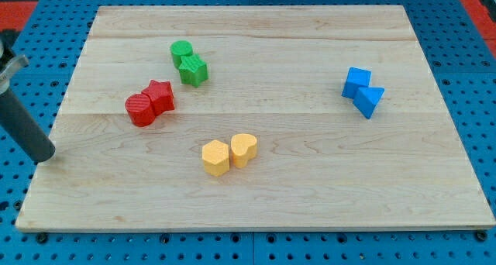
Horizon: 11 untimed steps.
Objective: Slide the red blocks towards the right side
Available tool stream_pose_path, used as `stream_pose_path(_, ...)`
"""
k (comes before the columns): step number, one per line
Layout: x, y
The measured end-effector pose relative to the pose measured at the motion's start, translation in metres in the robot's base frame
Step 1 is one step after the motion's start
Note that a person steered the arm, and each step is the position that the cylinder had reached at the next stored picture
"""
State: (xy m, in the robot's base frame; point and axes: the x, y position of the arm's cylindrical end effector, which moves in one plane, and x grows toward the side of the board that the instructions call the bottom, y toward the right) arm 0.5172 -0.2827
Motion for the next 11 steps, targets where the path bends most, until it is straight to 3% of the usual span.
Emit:
stream_pose_path(3, -0.059, -0.016)
stream_pose_path(4, -0.083, 0.019)
stream_pose_path(5, -0.085, 0.072)
stream_pose_path(8, -0.077, 0.125)
stream_pose_path(9, -0.079, 0.112)
stream_pose_path(10, -0.123, 0.101)
stream_pose_path(11, -0.176, 0.128)
